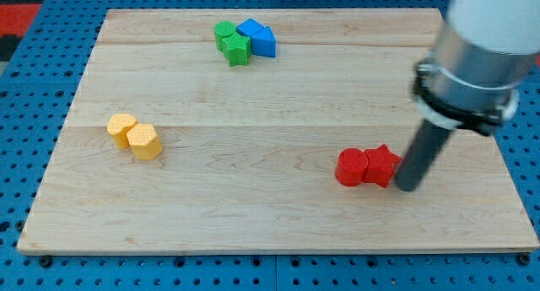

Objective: Move the red blocks into the yellow blocks

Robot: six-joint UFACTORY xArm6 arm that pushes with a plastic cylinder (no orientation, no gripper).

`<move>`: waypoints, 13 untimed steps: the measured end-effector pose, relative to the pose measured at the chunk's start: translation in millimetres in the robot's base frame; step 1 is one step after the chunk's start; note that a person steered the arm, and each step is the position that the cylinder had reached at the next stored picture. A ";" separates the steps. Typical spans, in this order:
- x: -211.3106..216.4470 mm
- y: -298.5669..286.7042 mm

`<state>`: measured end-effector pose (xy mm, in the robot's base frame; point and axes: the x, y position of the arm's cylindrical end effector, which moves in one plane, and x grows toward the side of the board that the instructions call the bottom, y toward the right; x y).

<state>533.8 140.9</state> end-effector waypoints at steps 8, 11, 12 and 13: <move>-30.4 -114.6; -102.2 -124.4; -102.2 -221.8; -109.5 -244.8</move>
<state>424.4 -103.9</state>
